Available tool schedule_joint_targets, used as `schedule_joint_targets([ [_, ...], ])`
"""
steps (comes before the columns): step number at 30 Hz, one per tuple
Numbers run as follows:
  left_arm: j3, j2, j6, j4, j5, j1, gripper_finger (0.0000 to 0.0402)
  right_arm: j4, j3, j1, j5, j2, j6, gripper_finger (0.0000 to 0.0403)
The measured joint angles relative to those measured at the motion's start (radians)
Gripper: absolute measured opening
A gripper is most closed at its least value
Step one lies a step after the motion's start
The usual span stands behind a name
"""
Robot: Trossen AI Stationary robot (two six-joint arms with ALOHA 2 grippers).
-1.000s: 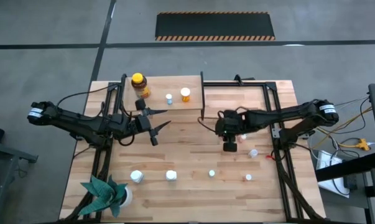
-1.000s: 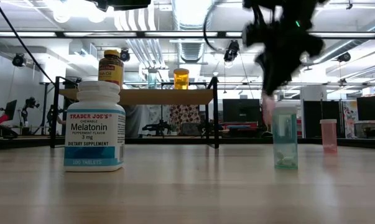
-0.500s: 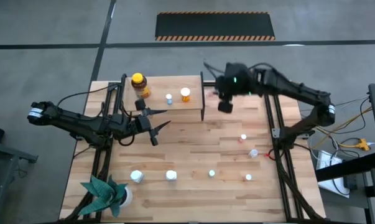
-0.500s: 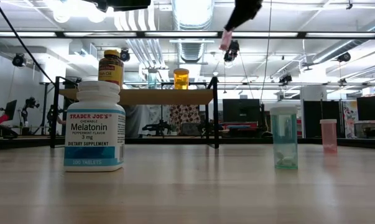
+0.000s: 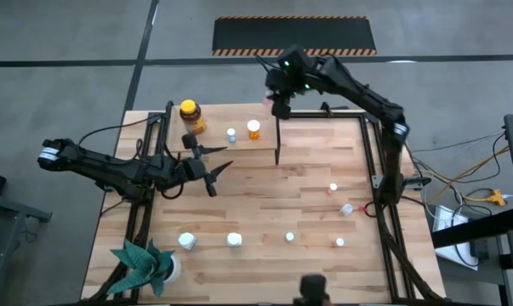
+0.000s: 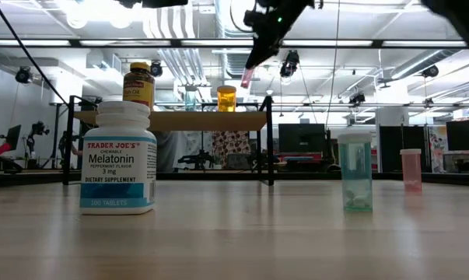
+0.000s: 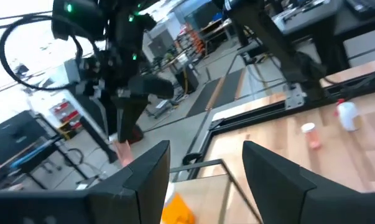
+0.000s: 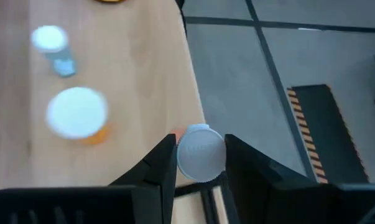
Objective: Pick and place medicine bottles onto shelf by color
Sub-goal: Put the top left pink pill bottle on the shelf
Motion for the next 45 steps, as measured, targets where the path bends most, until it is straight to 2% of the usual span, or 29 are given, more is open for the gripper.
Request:
schedule_joint_targets([
  [3,0.000,0.000,0.012,0.000,-0.036,0.000,0.0185,-0.051,0.102,-0.036,-0.081,0.092,-0.004,0.0106],
  [5,0.000,0.000,0.013,0.000,-0.038,0.000,0.0185,-0.092,0.161,-0.052,-0.092,0.150,-0.006,0.0107],
  [13,0.000,0.000,0.019,0.000,-0.039,0.000,0.0185,-0.149,0.143,-0.075,-0.100,0.200,-0.040,0.0108],
  [32,-0.012,0.001,0.019,0.002,-0.039,0.000,0.0185,-0.147,0.140,-0.067,-0.098,0.235,-0.015,0.0110],
  [36,-0.012,0.000,0.019,0.002,-0.039,0.000,0.0185,-0.144,0.140,-0.067,-0.098,0.237,-0.013,0.0130],
  [45,-0.012,0.000,0.019,0.002,-0.039,0.000,0.0185,-0.141,0.138,-0.067,-0.092,0.230,-0.012,0.0208],
])
